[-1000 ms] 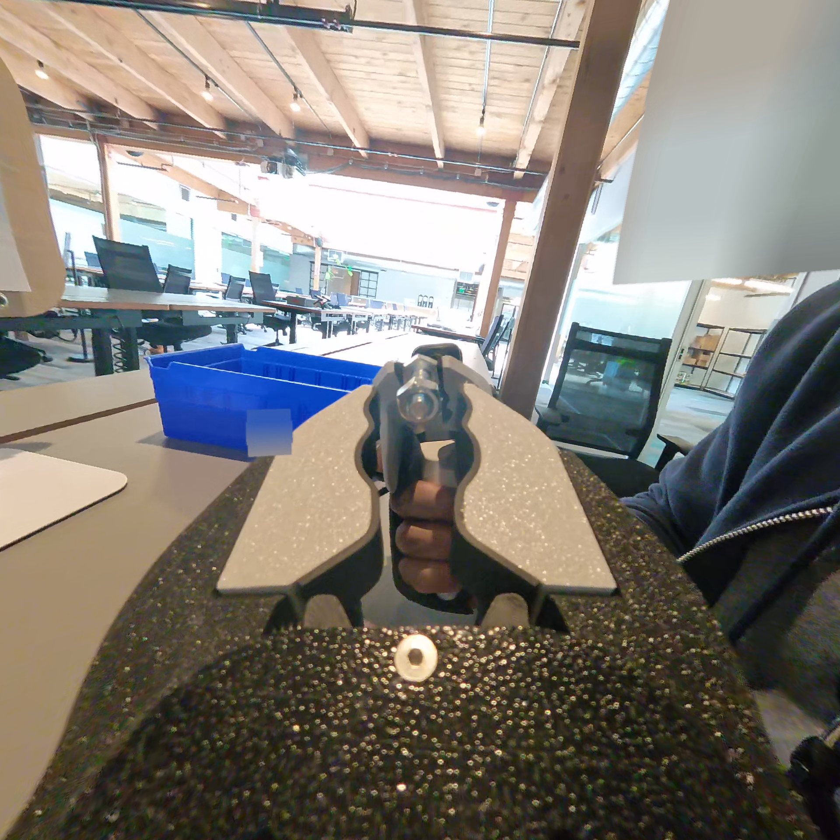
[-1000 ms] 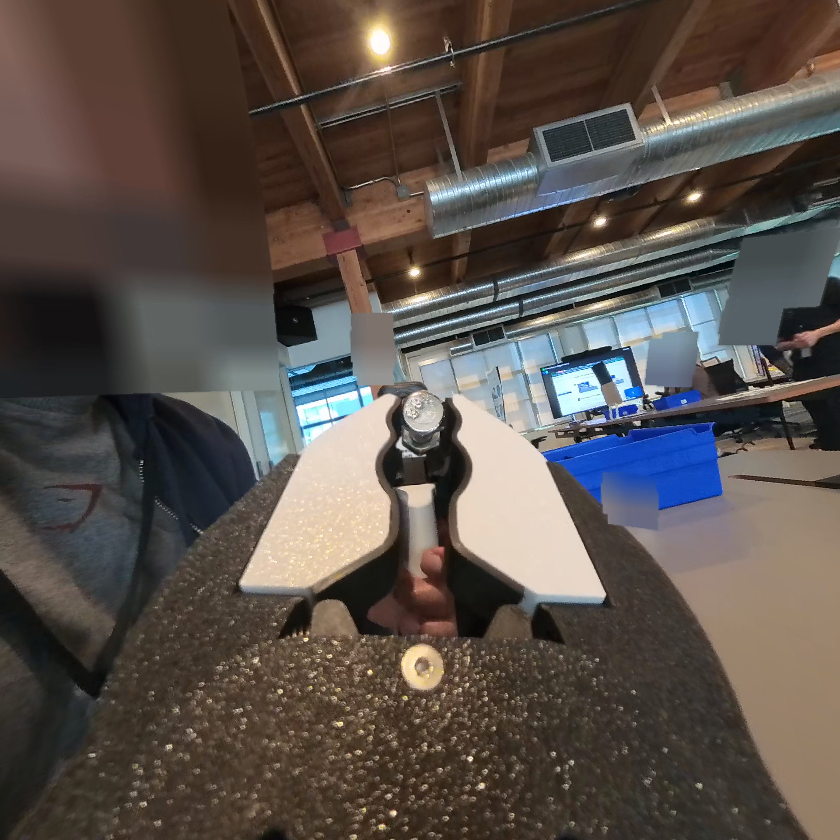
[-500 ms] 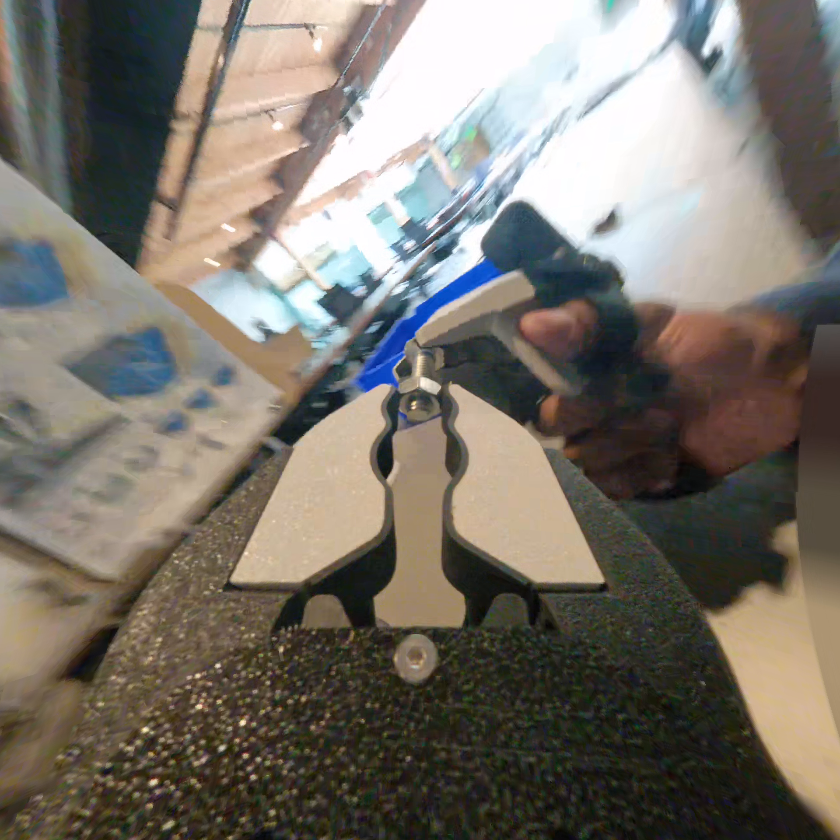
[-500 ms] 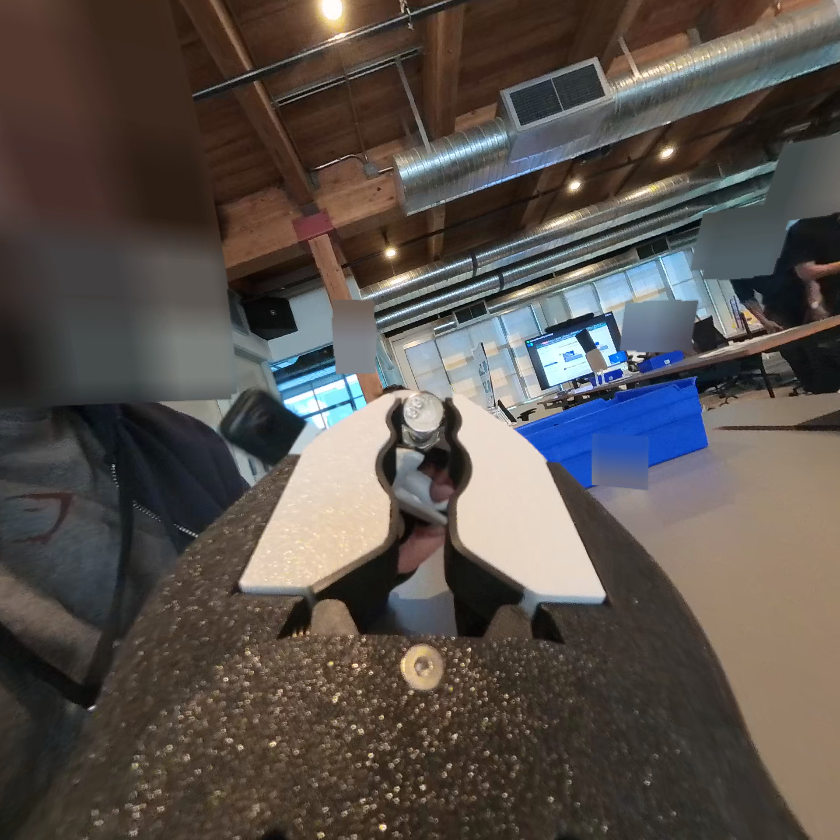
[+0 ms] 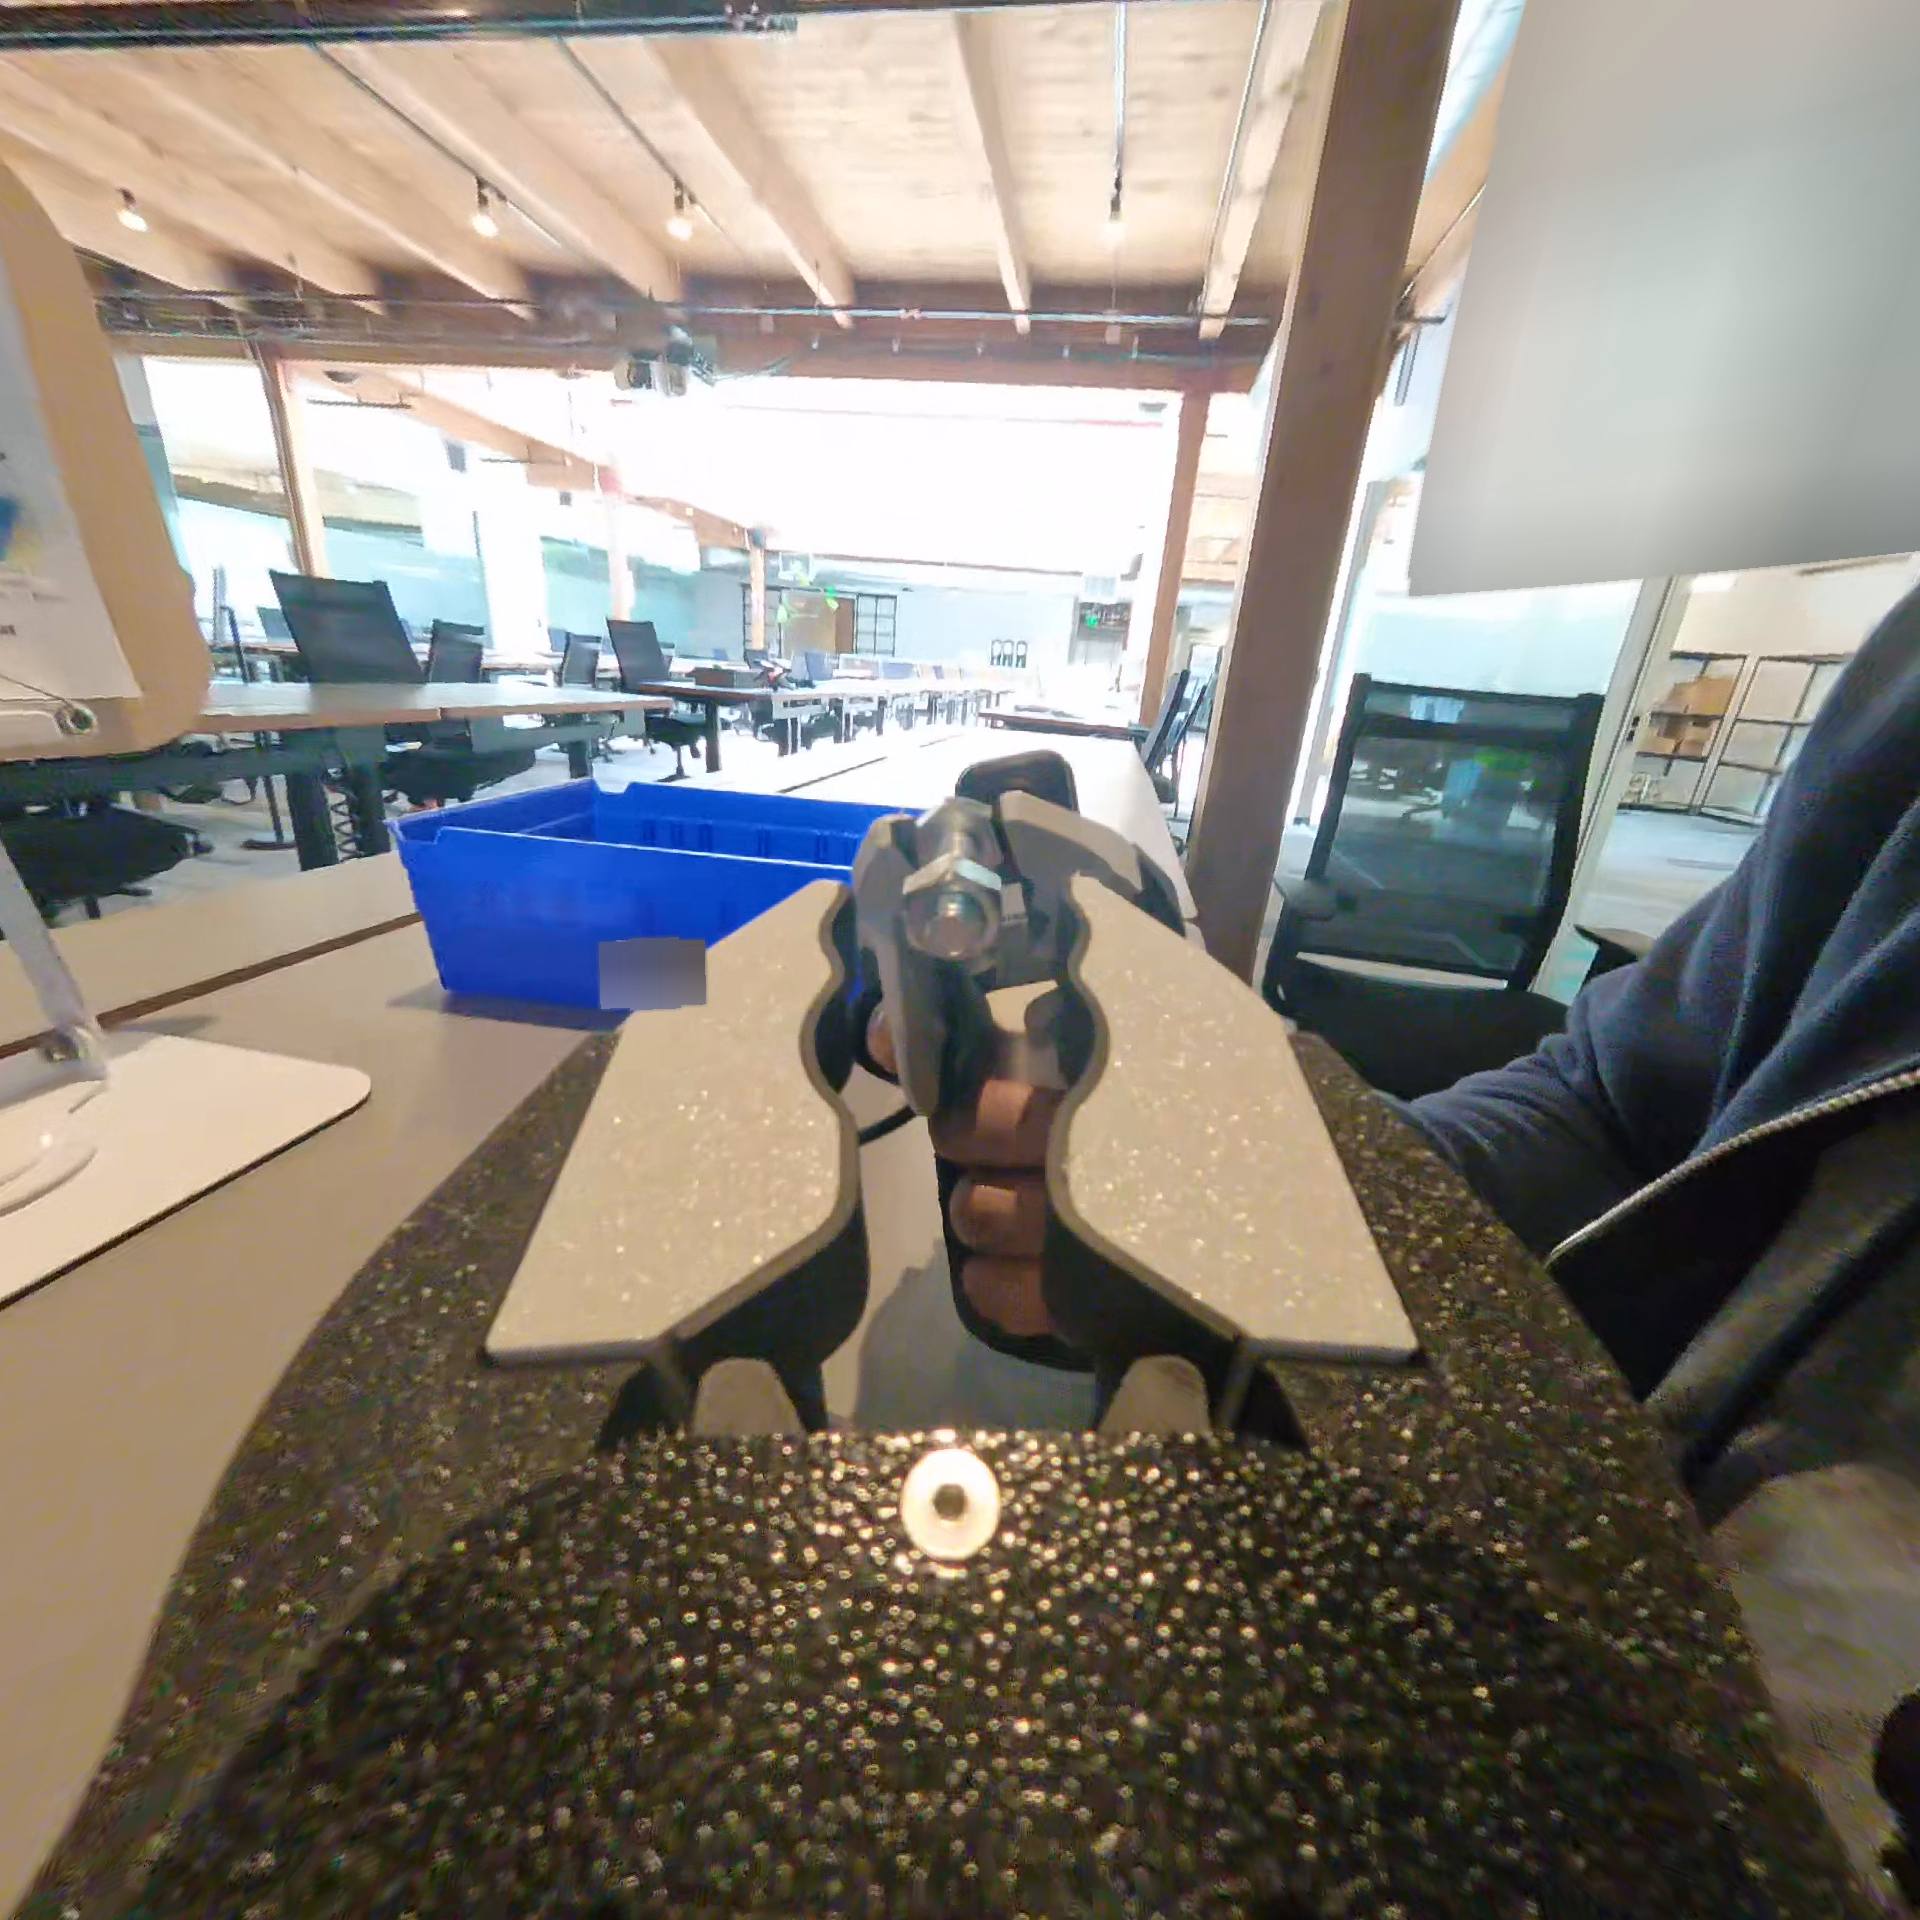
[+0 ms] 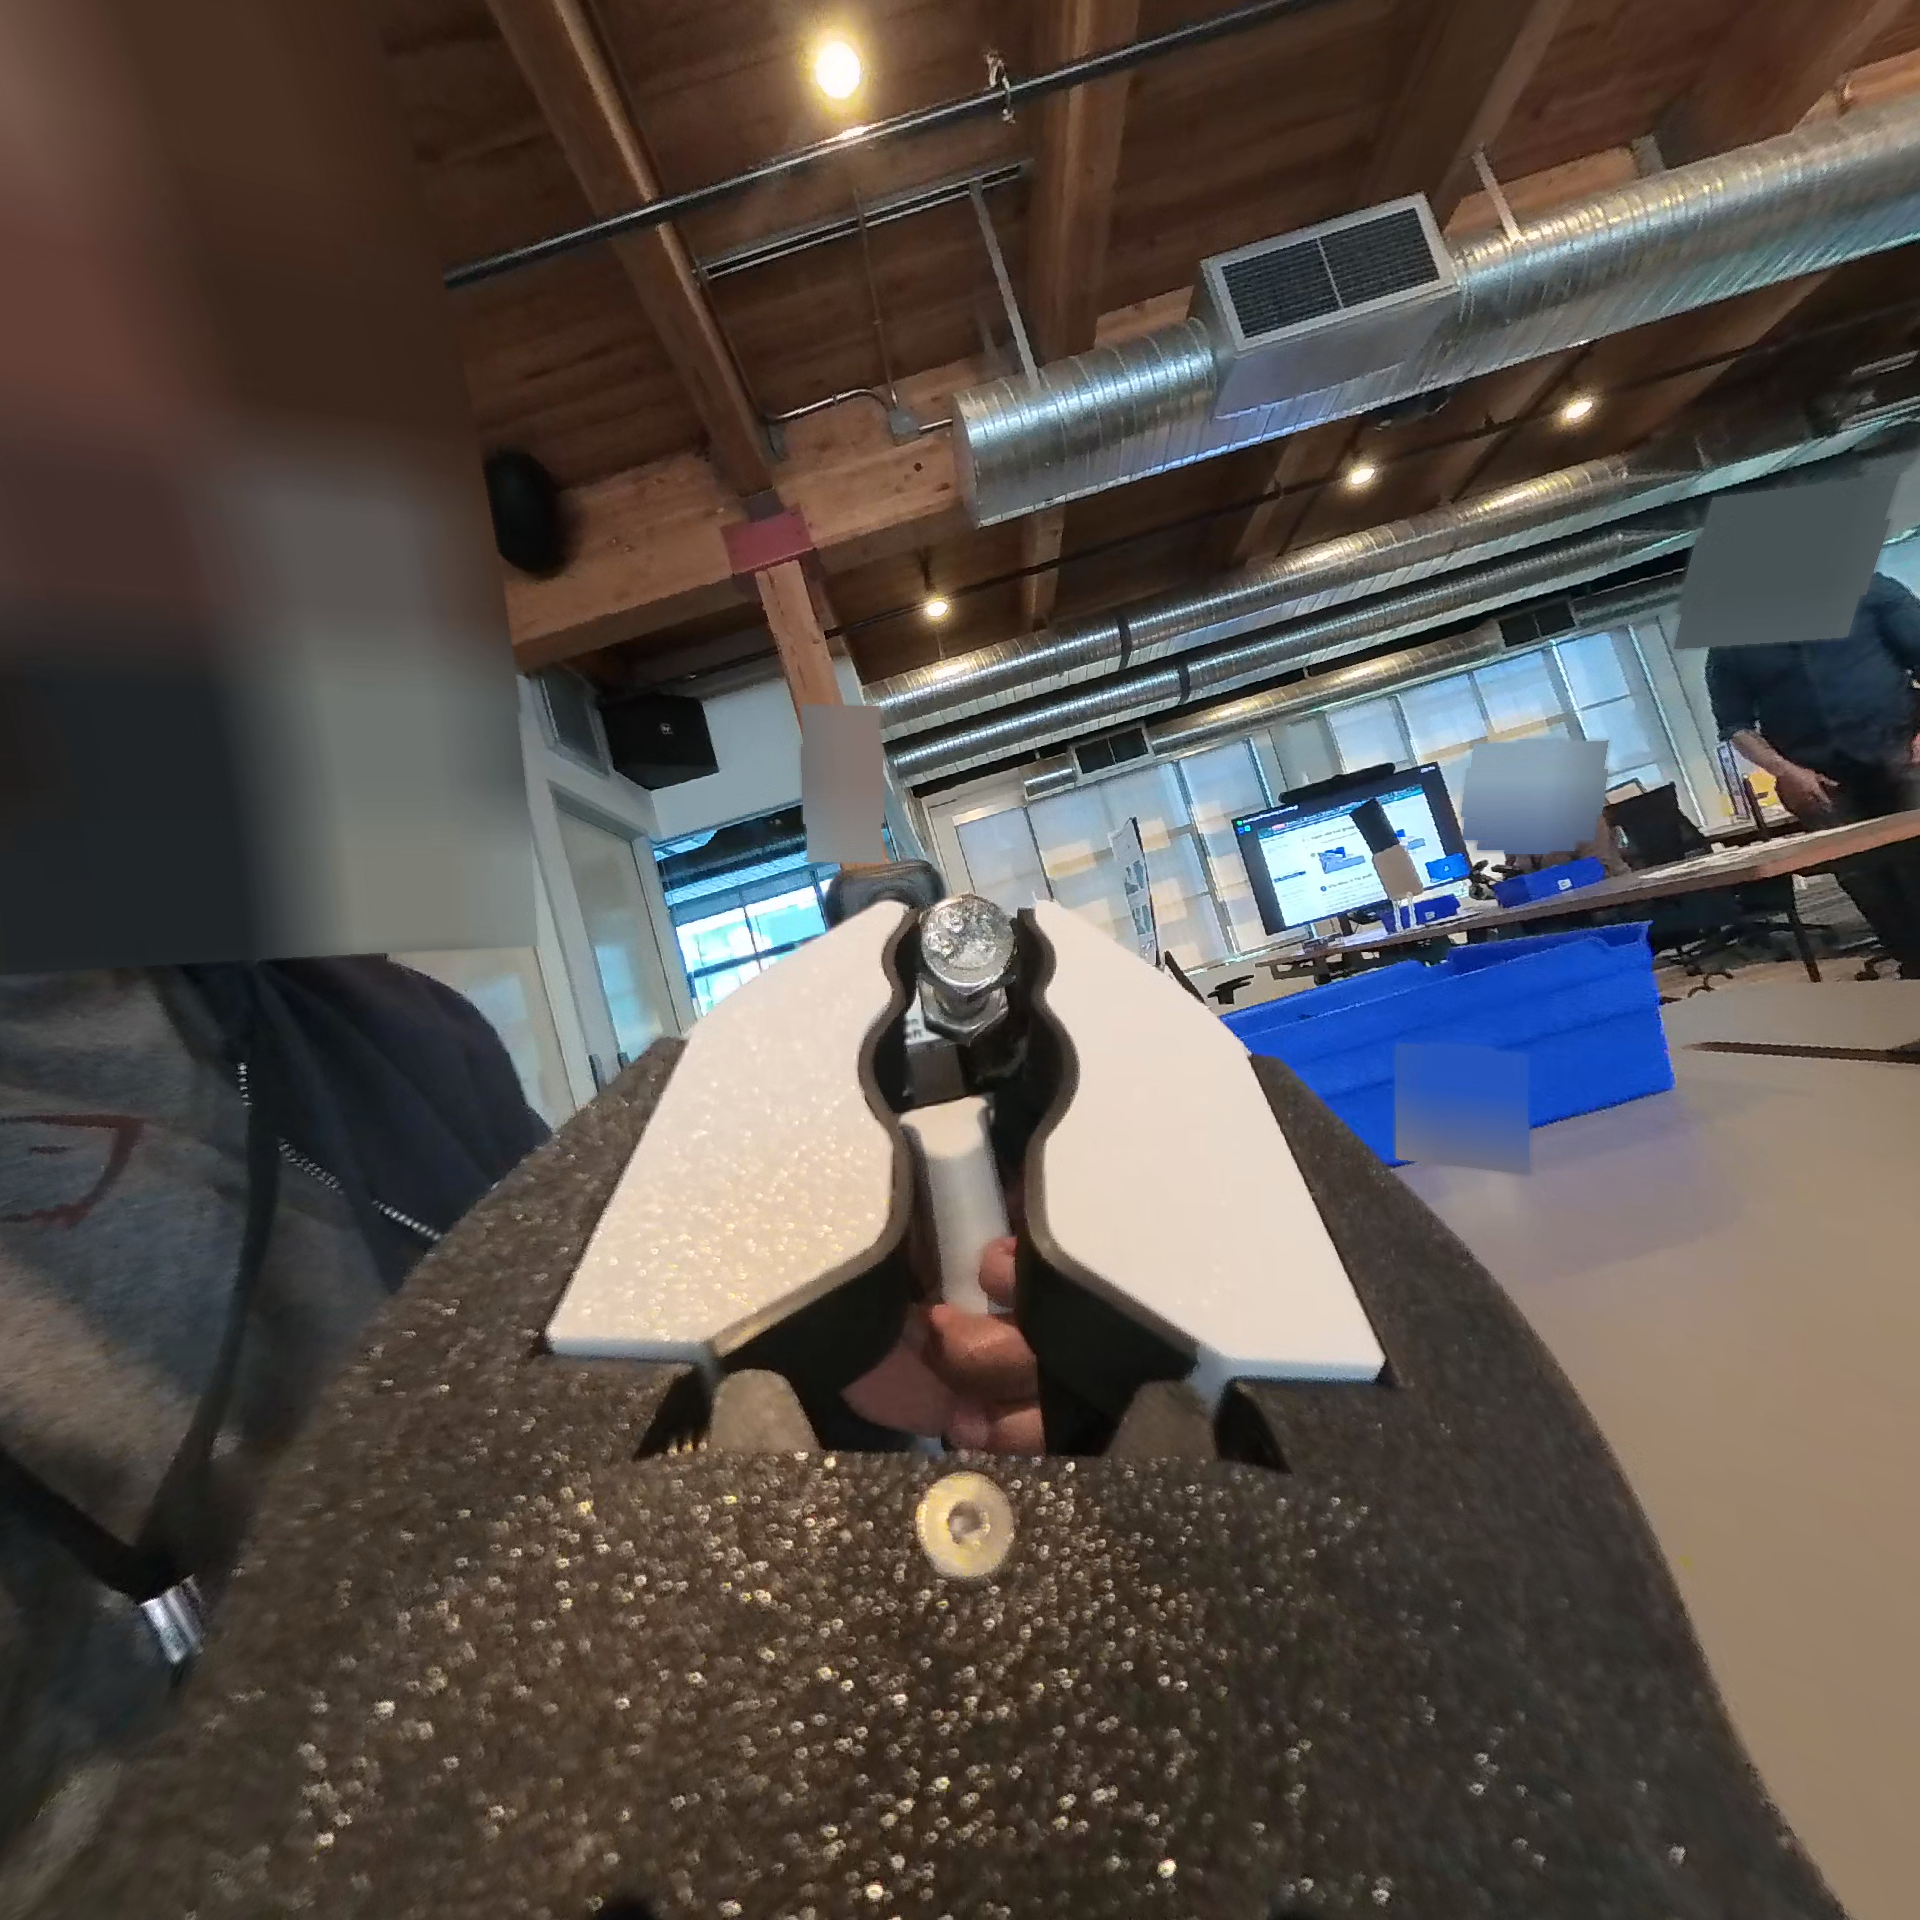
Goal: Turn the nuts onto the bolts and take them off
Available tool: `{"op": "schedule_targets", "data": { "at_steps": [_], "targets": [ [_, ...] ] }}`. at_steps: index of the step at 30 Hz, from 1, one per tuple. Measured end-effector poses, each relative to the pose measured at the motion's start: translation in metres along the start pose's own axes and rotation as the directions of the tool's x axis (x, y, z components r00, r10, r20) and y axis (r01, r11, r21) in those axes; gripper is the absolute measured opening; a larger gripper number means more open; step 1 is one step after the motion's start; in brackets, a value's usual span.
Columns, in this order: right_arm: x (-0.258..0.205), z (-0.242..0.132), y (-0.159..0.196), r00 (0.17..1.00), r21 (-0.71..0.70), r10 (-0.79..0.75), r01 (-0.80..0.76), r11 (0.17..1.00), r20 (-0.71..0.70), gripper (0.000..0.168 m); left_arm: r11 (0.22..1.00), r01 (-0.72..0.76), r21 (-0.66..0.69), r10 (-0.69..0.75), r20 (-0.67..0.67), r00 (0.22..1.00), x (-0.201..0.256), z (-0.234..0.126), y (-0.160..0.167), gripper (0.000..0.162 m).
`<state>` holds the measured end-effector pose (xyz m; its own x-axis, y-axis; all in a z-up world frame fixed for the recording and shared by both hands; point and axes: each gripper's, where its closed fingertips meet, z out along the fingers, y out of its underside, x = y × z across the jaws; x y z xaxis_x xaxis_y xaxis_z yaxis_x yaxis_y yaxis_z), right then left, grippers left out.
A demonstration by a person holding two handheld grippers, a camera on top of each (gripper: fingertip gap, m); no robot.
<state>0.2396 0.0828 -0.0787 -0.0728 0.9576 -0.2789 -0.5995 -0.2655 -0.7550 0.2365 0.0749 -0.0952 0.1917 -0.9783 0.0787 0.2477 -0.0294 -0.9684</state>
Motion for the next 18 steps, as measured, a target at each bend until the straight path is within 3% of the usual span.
{"op": "schedule_targets", "data": {
  "at_steps": [7,10,12,14,15,16,18],
  "targets": [
    [-0.004,0.003,0.002,1.0,-0.013,-0.024,0.024,1.0,0.011,0.017,1.0,0.014,-0.012,-0.014,-0.002,1.0,0.003,0.001,0.002,0.018],
    [-0.003,0.002,0.003,1.0,-0.012,-0.013,0.013,1.0,0.004,0.017,0.984,-0.166,-0.057,0.169,0.058,0.984,0.0,0.001,0.004,0.017],
    [-0.001,0.001,0.003,1.0,-0.008,-0.001,0.001,1.0,-0.004,0.017,0.877,-0.453,-0.163,0.475,0.141,0.869,-0.005,0.001,0.007,0.017],
    [0.001,0.0,0.003,1.0,-0.007,0.0,0.0,1.0,-0.016,0.017,0.667,-0.688,-0.285,0.742,0.18,0.646,-0.01,0.0,0.008,0.018],
    [0.002,0.0,0.003,1.0,-0.007,-0.003,0.003,1.0,-0.022,0.017,0.595,-0.737,-0.319,0.802,0.191,0.565,-0.011,0.0,0.007,0.018],
    [0.002,0.0,0.003,1.0,-0.008,-0.006,0.006,1.0,-0.029,0.017,0.592,-0.74,-0.32,0.806,0.208,0.555,-0.012,0.001,0.007,0.019],
    [0.004,-0.001,0.004,0.999,-0.012,-0.014,0.013,1.0,-0.046,0.016,0.727,-0.647,-0.231,0.686,0.218,0.694,-0.007,0.004,0.006,0.031]
  ]
}}
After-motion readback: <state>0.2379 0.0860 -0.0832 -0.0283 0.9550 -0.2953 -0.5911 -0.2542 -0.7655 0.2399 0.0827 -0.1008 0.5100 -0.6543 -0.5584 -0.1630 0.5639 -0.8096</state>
